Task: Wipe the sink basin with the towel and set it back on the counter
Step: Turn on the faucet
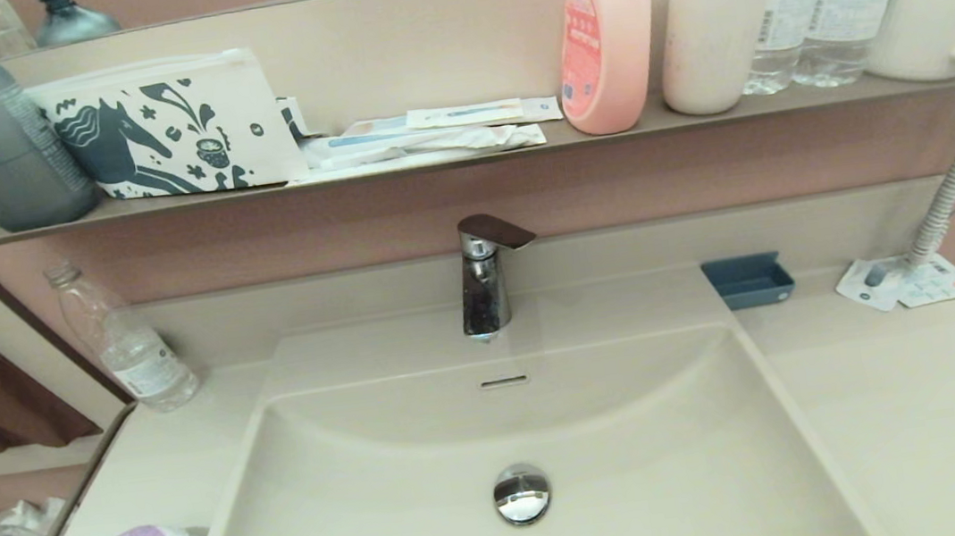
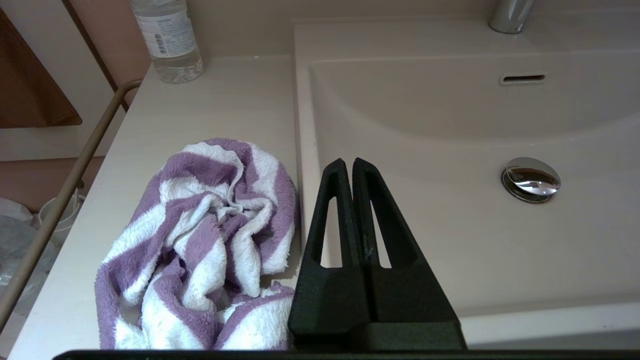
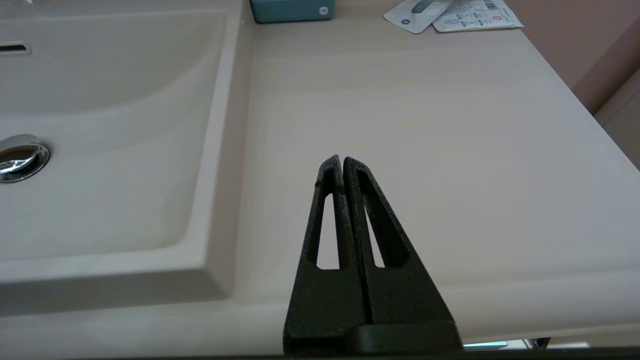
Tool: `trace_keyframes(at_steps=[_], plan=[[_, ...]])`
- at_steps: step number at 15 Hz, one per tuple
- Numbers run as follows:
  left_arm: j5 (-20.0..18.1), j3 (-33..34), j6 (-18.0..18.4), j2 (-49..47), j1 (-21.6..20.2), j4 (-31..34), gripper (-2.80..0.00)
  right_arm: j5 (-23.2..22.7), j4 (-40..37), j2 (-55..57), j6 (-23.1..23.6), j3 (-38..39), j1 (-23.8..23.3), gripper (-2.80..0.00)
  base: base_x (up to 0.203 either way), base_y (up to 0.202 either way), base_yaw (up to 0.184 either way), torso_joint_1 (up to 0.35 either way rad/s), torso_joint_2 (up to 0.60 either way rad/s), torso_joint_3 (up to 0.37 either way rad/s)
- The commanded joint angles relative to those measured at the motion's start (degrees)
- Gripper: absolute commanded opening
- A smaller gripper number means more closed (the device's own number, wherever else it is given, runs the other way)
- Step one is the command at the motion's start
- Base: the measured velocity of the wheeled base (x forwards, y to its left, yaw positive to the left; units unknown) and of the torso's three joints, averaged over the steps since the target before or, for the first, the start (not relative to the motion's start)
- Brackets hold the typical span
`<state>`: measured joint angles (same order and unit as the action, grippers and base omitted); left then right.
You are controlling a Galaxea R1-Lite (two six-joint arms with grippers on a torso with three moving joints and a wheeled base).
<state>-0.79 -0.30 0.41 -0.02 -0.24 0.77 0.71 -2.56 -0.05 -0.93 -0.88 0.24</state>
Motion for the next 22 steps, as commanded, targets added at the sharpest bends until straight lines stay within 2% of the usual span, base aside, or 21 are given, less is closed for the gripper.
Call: trace_keyframes(at_steps=[1,8,12,18,22], plan=[[0.0,0.0,0.0,0.0,0.0,0.0,-2.8,0.0,0.0,0.0,0.0,0.0,0.0,-2.8,0.0,0.0,0.0,0.0,0.0,0.0],[0.0,0.0,0.0,0.0,0.0,0.0,-2.8,0.1,-0.1,0.0,0.1,-0.1,0.0,-2.8,0.0,0.0,0.0,0.0,0.0,0.0],[0.0,0.0,0.0,0.0,0.0,0.0,-2.8,-0.6,-0.8,1.1,0.1,-6.6,0.0,-2.8,0.0,0.0,0.0,0.0,0.0,0.0],[0.0,0.0,0.0,0.0,0.0,0.0,-2.8,-5.1,0.6,20.6,-0.1,-21.7,0.6,-2.8,0.0,0.0,0.0,0.0,0.0,0.0],[0.0,0.0,0.0,0.0,0.0,0.0,-2.8,-9.9,8.6,38.4,-0.1,-25.6,1.2,-2.8,0.0,0.0,0.0,0.0,0.0,0.0]])
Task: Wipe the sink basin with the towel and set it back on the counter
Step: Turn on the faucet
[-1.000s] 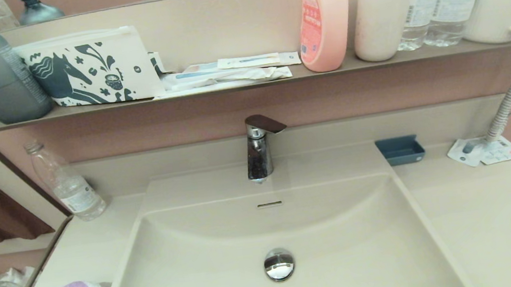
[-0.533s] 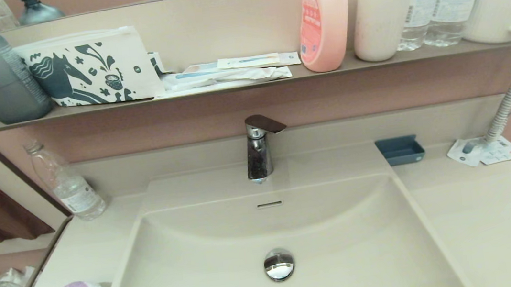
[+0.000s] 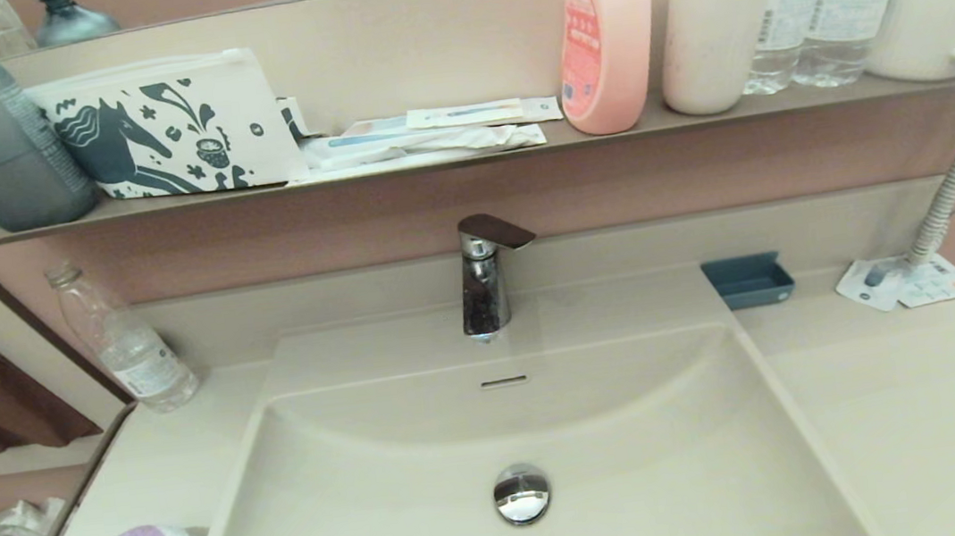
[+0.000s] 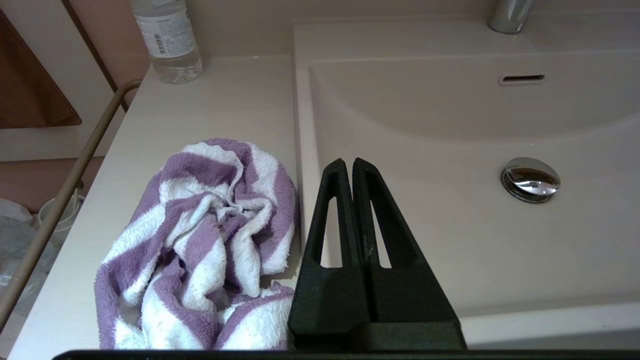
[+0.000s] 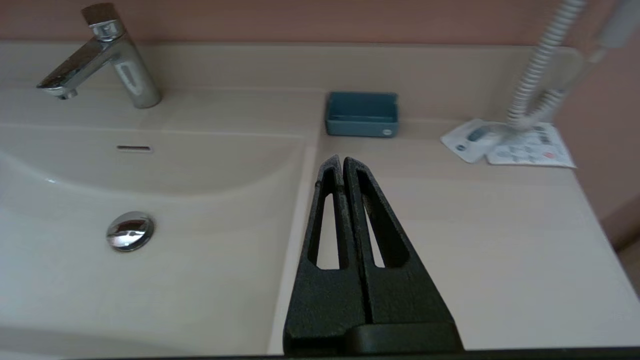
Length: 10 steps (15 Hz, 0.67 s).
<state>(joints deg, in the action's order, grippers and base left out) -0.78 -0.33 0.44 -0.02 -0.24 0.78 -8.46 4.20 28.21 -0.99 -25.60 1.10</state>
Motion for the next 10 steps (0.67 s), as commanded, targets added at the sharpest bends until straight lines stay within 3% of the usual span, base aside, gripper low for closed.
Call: trace_keyframes(at_steps=[1,2,5,7,10], plan=[[0.0,0.1,0.0,0.0,0.0,0.0,-2.8,-1.4,3.4,14.0,-0.2,-1.1,1.1,-2.8,0.0,0.0,0.0,0.0,0.0,0.0],[0.0,0.0,0.0,0.0,0.0,0.0,-2.8,-2.0,4.6,18.1,-0.8,-1.3,3.1,-2.8,0.0,0.0,0.0,0.0,0.0,0.0],[0.0,0.0,0.0,0.0,0.0,0.0,-2.8,-2.0,10.9,27.8,-3.0,-1.6,15.0,-2.8,0.0,0.0,0.0,0.0,0.0,0.0],[0.0,0.0,0.0,0.0,0.0,0.0,-2.8,0.4,15.6,36.1,-3.5,-1.6,21.6,-2.8,0.0,0.0,0.0,0.0,0.0,0.0],[0.0,0.0,0.0,0.0,0.0,0.0,-2.8,4.2,27.6,51.2,-3.6,-3.1,27.4,-2.8,0.0,0.0,0.0,0.0,0.0,0.0]])
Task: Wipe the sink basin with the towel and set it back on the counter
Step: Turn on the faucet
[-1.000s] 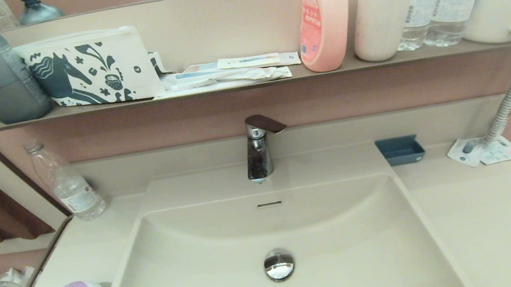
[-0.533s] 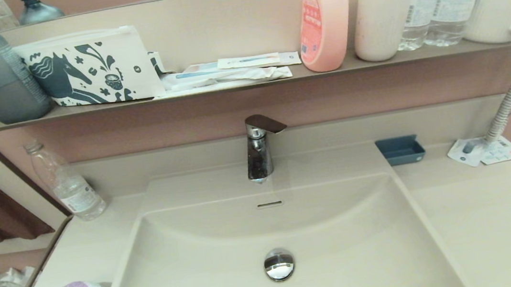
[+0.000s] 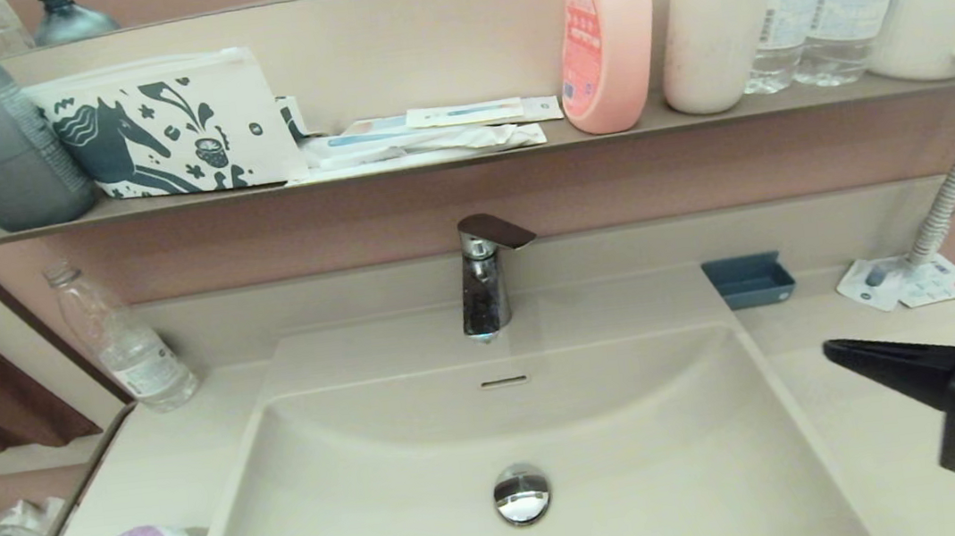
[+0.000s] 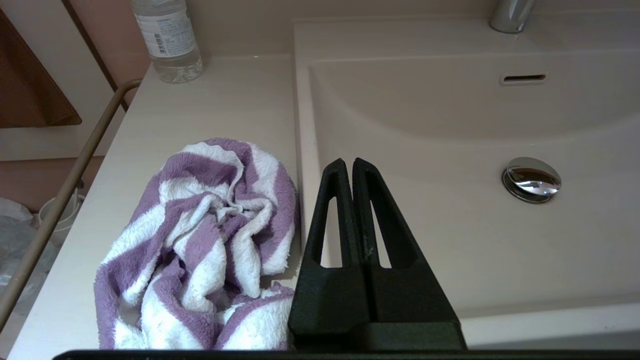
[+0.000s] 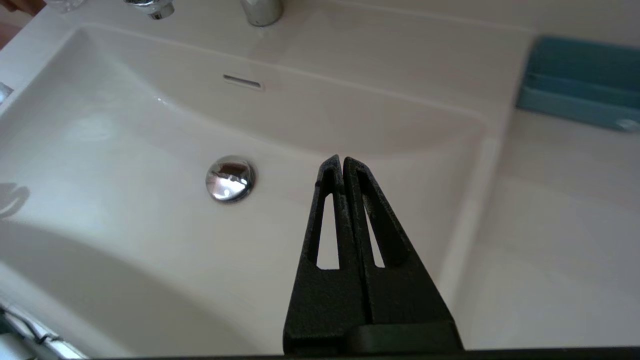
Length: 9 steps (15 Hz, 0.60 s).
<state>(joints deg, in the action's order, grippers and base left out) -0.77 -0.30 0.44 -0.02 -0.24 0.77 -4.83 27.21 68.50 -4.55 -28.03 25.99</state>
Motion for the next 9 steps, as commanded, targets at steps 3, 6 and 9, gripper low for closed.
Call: trace_keyframes(at_steps=[3,6,9], plan=[[0.0,0.0,0.0,0.0,0.0,0.0,-2.8,7.0,18.0,26.1,0.7,-5.4,8.5,-2.8,0.0,0.0,0.0,0.0,0.0,0.0],[0.0,0.0,0.0,0.0,0.0,0.0,-2.8,14.3,30.3,38.9,2.4,-12.6,14.5,-2.8,0.0,0.0,0.0,0.0,0.0,0.0],[0.0,0.0,0.0,0.0,0.0,0.0,-2.8,18.2,35.6,45.1,6.5,-20.8,17.2,-2.8,0.0,0.0,0.0,0.0,0.0,0.0]])
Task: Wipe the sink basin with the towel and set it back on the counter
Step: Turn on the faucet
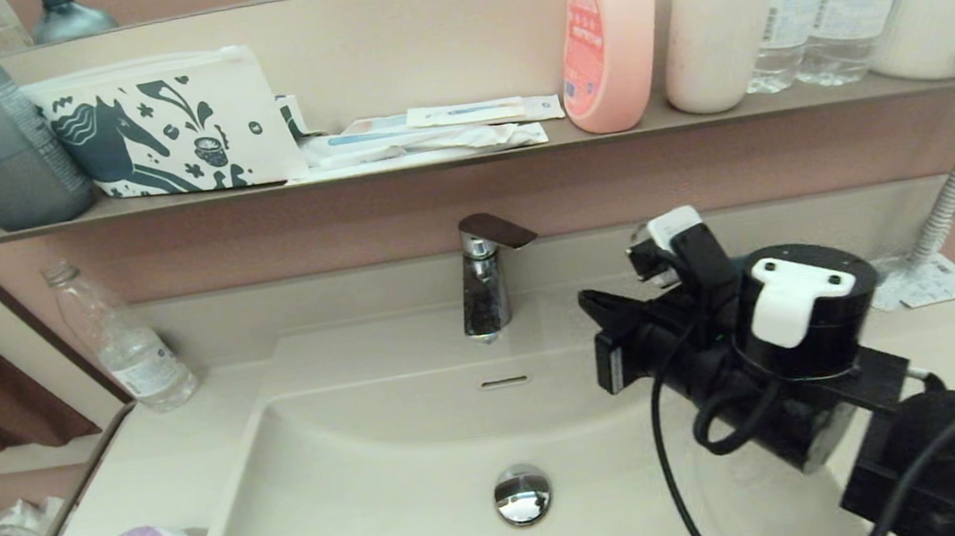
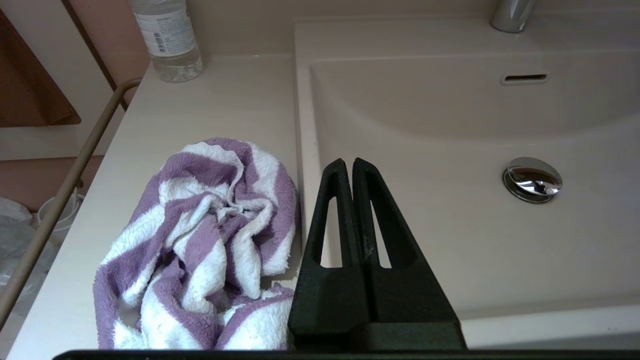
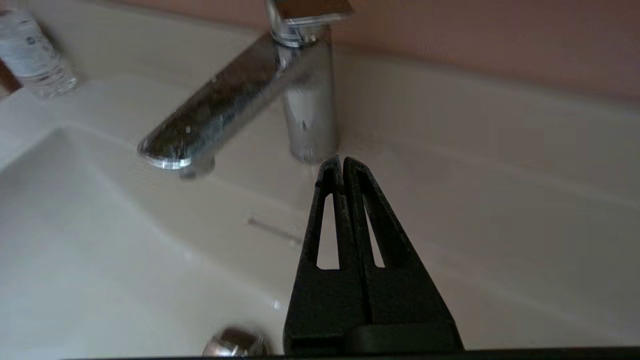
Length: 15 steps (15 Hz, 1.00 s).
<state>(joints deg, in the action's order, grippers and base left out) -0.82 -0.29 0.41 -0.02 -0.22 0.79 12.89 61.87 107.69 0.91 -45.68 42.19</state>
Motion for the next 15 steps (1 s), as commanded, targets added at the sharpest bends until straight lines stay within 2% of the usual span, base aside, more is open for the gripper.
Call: trace_keyframes(at_steps=[1,10,15], plan=[[0.0,-0.1,0.0,0.0,0.0,0.0,-2.8,0.9,1.3,7.0,2.3,-4.9,1.1,-2.8,0.0,0.0,0.0,0.0,0.0,0.0],[0.0,0.0,0.0,0.0,0.0,0.0,-2.8,2.3,1.3,15.7,9.5,-23.4,2.7,-2.8,0.0,0.0,0.0,0.0,0.0,0.0],[0.0,0.0,0.0,0.0,0.0,0.0,-2.8,3.1,0.1,18.1,12.6,-30.3,2.7,-2.8,0.0,0.0,0.0,0.0,0.0,0.0]])
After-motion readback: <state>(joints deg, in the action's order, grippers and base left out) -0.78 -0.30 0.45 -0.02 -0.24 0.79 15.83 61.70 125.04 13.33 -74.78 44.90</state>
